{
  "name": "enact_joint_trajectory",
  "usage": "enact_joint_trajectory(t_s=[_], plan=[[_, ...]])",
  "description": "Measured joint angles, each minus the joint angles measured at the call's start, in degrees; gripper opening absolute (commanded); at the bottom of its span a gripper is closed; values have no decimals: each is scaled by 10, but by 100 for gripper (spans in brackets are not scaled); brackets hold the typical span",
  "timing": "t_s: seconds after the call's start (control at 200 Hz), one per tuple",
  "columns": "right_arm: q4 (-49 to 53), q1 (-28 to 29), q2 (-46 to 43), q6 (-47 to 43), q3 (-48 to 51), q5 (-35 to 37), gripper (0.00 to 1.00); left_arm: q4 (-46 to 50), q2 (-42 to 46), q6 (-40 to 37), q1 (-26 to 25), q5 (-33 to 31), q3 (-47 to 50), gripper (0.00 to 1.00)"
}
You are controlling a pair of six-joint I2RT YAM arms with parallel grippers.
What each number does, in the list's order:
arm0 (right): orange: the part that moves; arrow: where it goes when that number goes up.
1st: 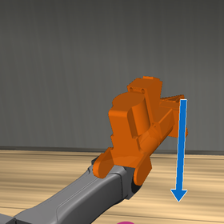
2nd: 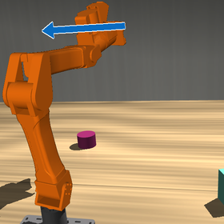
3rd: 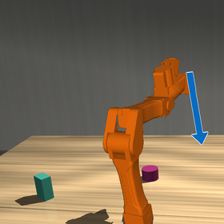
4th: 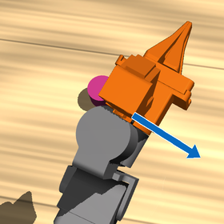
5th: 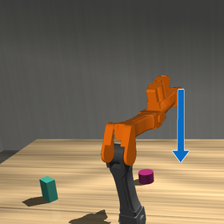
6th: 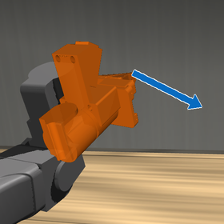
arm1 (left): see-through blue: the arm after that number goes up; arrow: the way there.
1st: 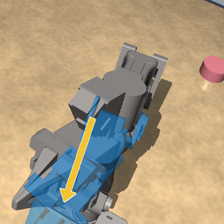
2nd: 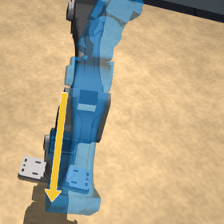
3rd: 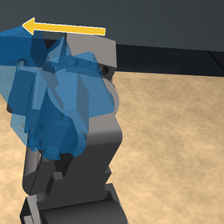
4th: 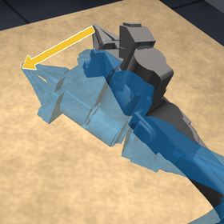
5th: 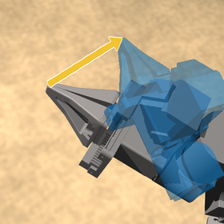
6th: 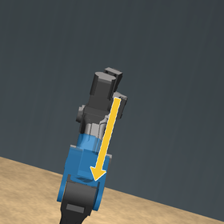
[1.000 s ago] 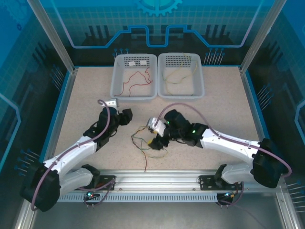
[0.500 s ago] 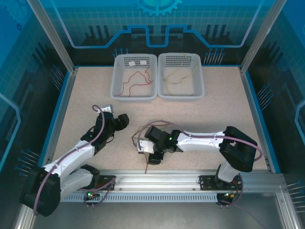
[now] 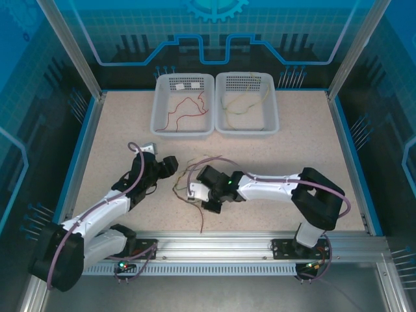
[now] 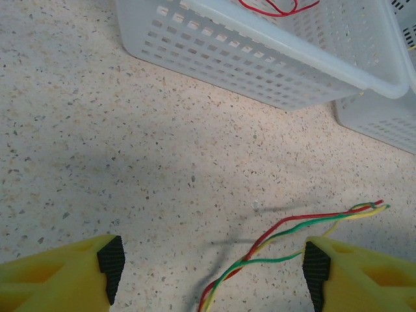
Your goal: Untangle the cables
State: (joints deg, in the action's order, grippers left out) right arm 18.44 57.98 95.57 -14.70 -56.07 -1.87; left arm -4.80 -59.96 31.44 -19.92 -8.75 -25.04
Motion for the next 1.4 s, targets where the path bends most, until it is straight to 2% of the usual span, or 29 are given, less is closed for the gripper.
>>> enact_joint_trajectory(t_s=[0.2, 0.315, 0.465, 0.51, 0.58, 0.645, 0.74, 0.81, 0.986, 1.126, 1.401], plan=[[-22, -77, -52, 76, -12, -14, 0, 5, -15, -10, -1, 29, -23, 74], [-40, -122, -73, 116, -12, -36, 0, 19, -25, -31, -26, 31, -52, 75], [-44, -115, -89, 109, -10, -41, 0, 24, -29, -50, -68, 27, -75, 76], [-45, -108, -93, 106, -7, -42, 18, 25, -29, -50, -68, 22, -75, 76], [-43, -102, -96, 91, -3, -37, 30, 23, -29, -50, -68, 17, -75, 76], [-45, -90, -98, 63, 7, -12, 53, 23, -33, -50, -68, 15, -75, 76], [-50, -58, -108, 25, 36, 9, 62, 22, -45, -50, -68, 15, -75, 76], [-51, -53, -113, 4, 53, 5, 63, 22, -55, -50, -68, 15, -75, 76], [-43, -89, -114, -45, 65, -1, 61, 21, -62, -50, -68, 16, -75, 76], [-18, -90, -94, -89, 48, 0, 59, 20, -62, -50, -68, 16, -75, 76], [2, -90, -72, -139, 43, 0, 61, 20, -62, -52, -68, 16, -75, 76]])
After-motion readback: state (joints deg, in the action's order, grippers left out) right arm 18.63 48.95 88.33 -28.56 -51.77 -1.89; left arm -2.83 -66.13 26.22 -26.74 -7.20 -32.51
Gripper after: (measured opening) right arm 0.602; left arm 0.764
